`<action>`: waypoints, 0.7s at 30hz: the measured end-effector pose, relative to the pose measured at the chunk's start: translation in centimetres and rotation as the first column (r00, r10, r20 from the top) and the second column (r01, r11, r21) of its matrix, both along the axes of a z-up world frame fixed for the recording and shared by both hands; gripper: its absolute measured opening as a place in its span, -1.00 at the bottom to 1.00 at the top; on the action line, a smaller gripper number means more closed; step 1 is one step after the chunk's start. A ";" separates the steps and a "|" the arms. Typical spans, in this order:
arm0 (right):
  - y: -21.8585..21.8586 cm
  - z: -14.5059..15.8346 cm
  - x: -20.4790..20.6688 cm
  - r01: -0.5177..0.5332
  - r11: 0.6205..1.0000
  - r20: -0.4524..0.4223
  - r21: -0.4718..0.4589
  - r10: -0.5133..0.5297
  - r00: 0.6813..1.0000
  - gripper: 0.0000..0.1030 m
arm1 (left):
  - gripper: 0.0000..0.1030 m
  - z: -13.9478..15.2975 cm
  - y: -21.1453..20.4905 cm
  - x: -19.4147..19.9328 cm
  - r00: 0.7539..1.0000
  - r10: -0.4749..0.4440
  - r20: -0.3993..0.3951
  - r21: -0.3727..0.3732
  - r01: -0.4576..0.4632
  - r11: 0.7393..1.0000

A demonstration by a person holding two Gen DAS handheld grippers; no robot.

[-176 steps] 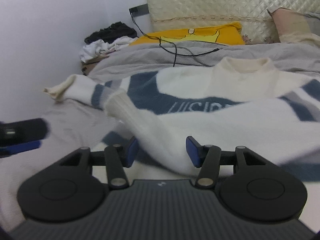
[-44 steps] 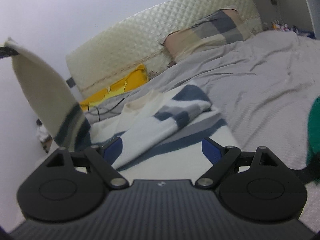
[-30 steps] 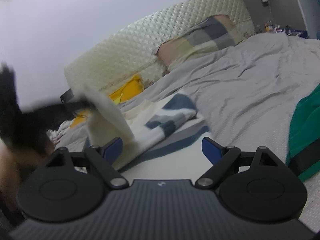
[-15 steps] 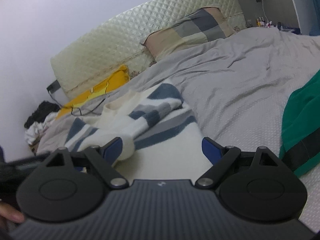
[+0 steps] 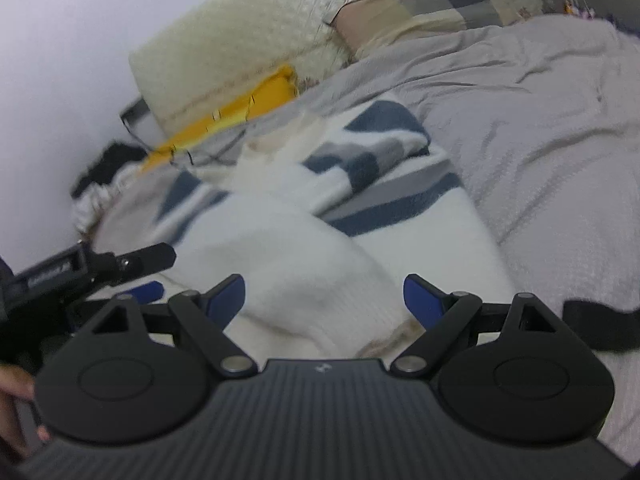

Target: Fold large clothes

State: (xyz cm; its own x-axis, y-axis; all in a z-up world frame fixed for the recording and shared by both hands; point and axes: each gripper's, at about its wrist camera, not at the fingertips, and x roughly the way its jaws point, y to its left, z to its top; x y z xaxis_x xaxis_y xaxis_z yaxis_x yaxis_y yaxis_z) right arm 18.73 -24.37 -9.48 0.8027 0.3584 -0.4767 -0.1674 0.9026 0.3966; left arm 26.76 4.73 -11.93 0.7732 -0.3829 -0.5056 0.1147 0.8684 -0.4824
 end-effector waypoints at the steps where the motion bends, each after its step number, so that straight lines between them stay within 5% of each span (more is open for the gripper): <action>1: 0.2 -0.2 0.4 -0.003 1.000 -0.001 -0.018 0.002 1.000 0.70 | 0.65 -0.7 0.5 0.5 0.999 0.024 -0.022 -0.017 -0.025 1.000; 6: -0.4 -1.8 1.7 0.018 1.000 -0.071 0.007 -0.017 0.997 0.68 | 0.63 -3.5 2.2 2.8 0.991 0.089 -0.096 -0.132 -0.102 0.986; 11: 0.0 -2.1 1.5 -0.010 0.999 -0.076 -0.031 0.007 0.997 0.13 | 0.20 -4.3 2.3 3.5 0.991 0.071 -0.115 -0.227 -0.096 0.969; 13: 0.6 -1.7 1.3 -0.026 0.997 -0.059 -0.077 0.022 0.998 -0.28 | 0.14 -4.3 2.0 3.4 0.988 0.071 -0.134 -0.223 -0.100 0.970; 16: 1.1 -1.0 0.8 -0.046 0.996 -0.031 -0.082 0.044 0.999 -0.59 | 0.14 -4.3 1.6 3.0 0.984 0.052 -0.170 -0.280 -0.099 0.955; 21: 2.4 0.8 -1.3 -0.105 0.989 0.053 -0.100 0.110 0.992 -0.64 | 0.40 -4.9 1.6 1.6 0.970 0.018 -0.242 -0.402 -0.118 0.908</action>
